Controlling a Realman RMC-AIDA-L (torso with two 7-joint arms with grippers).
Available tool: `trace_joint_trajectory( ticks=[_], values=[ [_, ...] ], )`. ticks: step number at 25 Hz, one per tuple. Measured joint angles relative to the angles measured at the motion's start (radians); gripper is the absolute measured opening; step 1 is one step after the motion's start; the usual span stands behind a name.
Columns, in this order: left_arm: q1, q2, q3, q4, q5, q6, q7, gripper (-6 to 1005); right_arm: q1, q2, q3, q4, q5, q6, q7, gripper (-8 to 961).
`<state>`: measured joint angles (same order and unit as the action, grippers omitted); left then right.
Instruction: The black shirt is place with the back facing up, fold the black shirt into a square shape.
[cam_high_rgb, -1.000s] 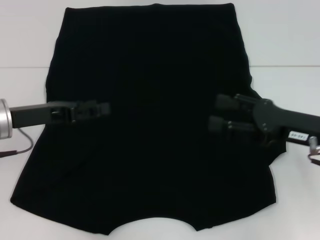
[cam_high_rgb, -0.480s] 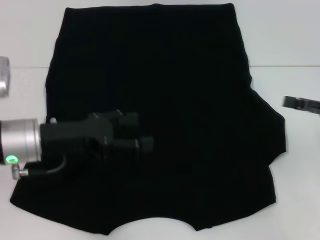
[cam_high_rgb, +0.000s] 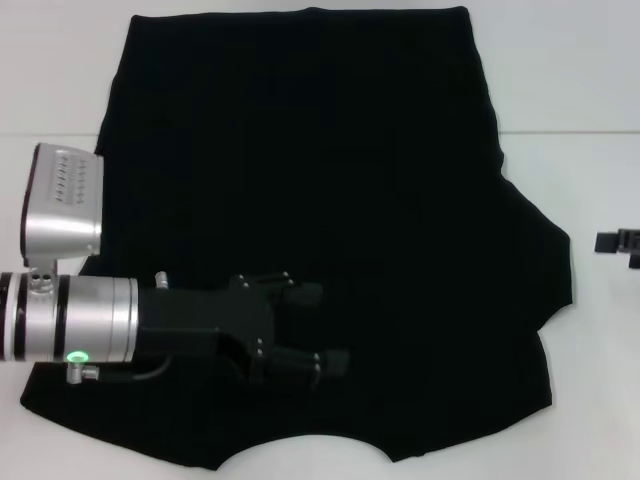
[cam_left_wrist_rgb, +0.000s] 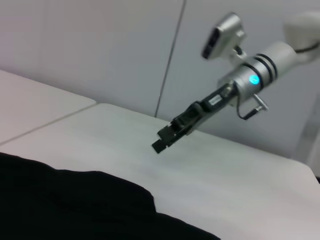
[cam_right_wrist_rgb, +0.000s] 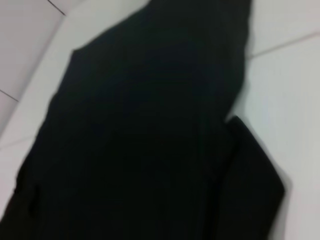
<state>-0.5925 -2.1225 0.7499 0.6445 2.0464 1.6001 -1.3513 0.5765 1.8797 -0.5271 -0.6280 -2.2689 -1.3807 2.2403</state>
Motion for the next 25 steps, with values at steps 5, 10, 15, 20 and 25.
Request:
trace_joint_trajectory(
  ticks=[5,10,15,20,25],
  values=[
    [0.0,-0.001,0.021,-0.001,0.001,-0.01,0.031,949,0.023,0.013,-0.002,0.009,-0.078,0.036,0.04,884],
    [0.0,-0.003,0.035,0.0,0.002,-0.02,0.044,950,0.046,0.022,-0.007,0.052,-0.116,0.086,0.049,884],
    [-0.004,-0.003,0.037,0.0,0.002,-0.026,0.043,950,0.069,0.033,-0.029,0.091,-0.121,0.133,0.05,883],
    [-0.007,-0.004,0.032,0.001,0.0,-0.027,0.043,949,0.085,0.041,-0.042,0.12,-0.122,0.16,0.05,883],
    [-0.006,-0.004,0.032,0.001,0.0,-0.039,0.043,949,0.091,0.056,-0.052,0.125,-0.123,0.196,0.05,882]
  ],
)
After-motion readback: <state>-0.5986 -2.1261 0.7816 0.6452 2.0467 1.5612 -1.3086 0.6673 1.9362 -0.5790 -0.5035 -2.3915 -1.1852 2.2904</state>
